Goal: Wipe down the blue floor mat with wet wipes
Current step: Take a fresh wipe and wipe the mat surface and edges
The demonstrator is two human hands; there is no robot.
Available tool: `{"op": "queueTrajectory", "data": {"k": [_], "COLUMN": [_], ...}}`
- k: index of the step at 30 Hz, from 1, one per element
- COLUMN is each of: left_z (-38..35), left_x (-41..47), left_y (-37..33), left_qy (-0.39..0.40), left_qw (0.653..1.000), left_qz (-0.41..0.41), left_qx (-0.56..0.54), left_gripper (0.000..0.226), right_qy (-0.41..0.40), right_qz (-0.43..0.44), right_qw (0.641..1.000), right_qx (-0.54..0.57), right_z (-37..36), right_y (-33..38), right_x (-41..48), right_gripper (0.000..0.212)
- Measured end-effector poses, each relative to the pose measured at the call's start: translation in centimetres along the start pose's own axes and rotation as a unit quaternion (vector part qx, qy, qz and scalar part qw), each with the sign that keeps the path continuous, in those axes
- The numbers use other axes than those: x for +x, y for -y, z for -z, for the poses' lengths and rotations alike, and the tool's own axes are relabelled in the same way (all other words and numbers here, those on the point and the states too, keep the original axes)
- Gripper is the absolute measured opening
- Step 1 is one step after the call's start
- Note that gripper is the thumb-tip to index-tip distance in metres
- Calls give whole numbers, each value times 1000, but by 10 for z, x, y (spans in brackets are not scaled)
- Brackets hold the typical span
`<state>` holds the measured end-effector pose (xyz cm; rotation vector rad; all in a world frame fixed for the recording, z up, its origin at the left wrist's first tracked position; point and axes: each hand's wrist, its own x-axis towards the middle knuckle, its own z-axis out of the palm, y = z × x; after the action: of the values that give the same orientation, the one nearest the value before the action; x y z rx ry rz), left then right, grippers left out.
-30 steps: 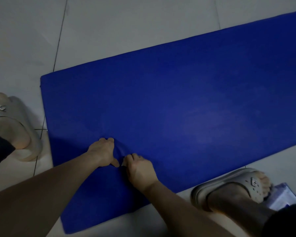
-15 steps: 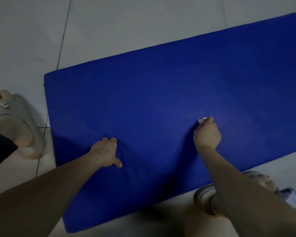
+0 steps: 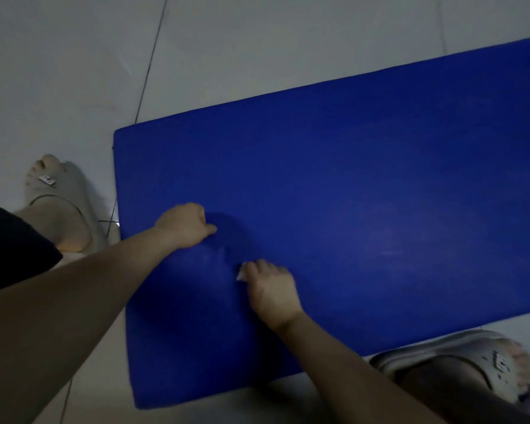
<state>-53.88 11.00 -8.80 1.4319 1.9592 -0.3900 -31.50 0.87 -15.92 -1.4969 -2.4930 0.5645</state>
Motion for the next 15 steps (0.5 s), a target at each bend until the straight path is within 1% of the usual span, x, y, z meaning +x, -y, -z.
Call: {"op": "queueTrajectory", "data": {"k": [1,2,3,6,8,10,12,13,15], "left_z": [3,3,3,3,8,13,13,13,13], "left_x": [7,12,17,29,36,43,47,46,47], "left_y": [4,8,10,15,15,13,10,9,6], "left_qy": [-29,-42,-39,25,69,93,104,106,103], "left_qw": [999,997,997,999,998,995,993,992,992], "left_qz": [10,16,17,5,3,2,0,0,-1], "left_qx": [-31,-56,-68,-27,5,35,57,62,67], "left_gripper": [36,38,42,56,66,76,84,86,89], "right_qy": [-28,-61,-90,-141,-162,-188,-191,-190,-177], "right_qz": [-40,-85,-129,-260,-344,-397,-423,-411,-349], "right_qw": [999,994,987,954,923,897,885,891,920], "right_qx": [-10,-25,-38,-59,-62,-55,-39,-25,-3], "right_z": [8,16,26,61,83,91,84,75,52], "right_y": [-19,-40,-63,-137,-180,-202,-191,-176,-134], "right_x": [6,11,14,12,11,14,24,28,35], "right_gripper": [15,8,3,3,11,17,18,16,14]}}
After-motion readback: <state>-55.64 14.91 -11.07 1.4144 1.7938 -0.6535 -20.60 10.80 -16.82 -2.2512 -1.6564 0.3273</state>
